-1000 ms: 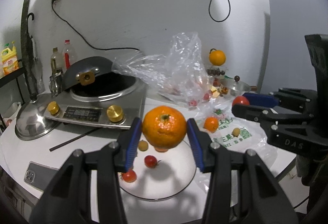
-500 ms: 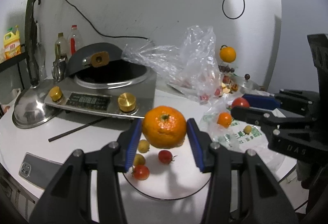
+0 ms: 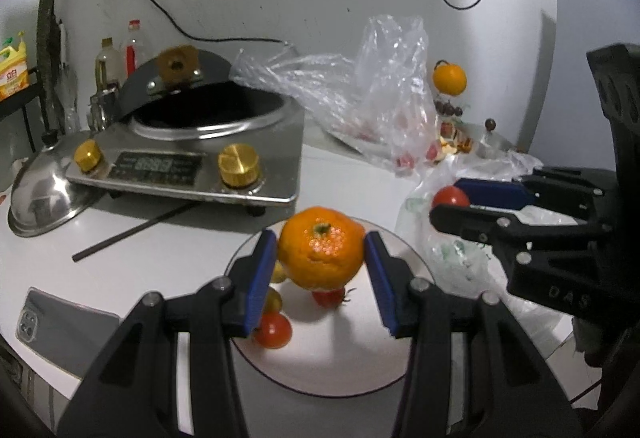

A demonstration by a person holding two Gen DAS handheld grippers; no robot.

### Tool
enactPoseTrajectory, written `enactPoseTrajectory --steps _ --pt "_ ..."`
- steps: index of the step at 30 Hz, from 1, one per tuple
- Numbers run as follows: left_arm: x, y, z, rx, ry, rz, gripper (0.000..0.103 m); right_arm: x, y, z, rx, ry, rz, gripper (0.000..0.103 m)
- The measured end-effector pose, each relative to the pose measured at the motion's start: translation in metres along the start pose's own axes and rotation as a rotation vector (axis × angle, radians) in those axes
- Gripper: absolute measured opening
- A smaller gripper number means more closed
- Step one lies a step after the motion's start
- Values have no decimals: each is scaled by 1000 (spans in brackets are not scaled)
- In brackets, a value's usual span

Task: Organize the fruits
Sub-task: 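Carry the held orange and tomato over the white plate, then lower and open the left gripper on the plate while the right gripper releases its tomato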

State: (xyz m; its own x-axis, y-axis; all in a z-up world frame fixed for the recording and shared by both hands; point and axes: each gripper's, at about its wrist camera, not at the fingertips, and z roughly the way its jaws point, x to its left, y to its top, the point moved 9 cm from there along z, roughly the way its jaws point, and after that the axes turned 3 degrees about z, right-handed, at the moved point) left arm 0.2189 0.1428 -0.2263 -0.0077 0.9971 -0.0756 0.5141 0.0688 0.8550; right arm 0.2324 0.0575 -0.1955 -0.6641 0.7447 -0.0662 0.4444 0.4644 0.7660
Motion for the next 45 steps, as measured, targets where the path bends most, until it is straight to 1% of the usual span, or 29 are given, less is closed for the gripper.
enactPoseTrajectory --steps 5,11,19,27,30,38,45 --pt "-3 -6 16 31 -7 10 46 -3 -7 14 27 12 10 33" --pt "-15 -12 35 70 -37 27 46 -12 -15 27 52 15 28 33" --pt "-35 -23 55 124 -80 52 46 -28 -24 33 69 2 58 33" --pt "-49 -29 67 160 -84 109 46 -33 -30 36 78 4 72 33" --pt "-48 -30 66 166 -79 119 47 -34 -30 36 79 5 74 33" --pt "-35 -27 57 148 -73 91 48 -27 -31 39 87 9 64 33" --pt "-19 -21 40 100 -71 55 49 -11 -31 45 102 24 47 33"
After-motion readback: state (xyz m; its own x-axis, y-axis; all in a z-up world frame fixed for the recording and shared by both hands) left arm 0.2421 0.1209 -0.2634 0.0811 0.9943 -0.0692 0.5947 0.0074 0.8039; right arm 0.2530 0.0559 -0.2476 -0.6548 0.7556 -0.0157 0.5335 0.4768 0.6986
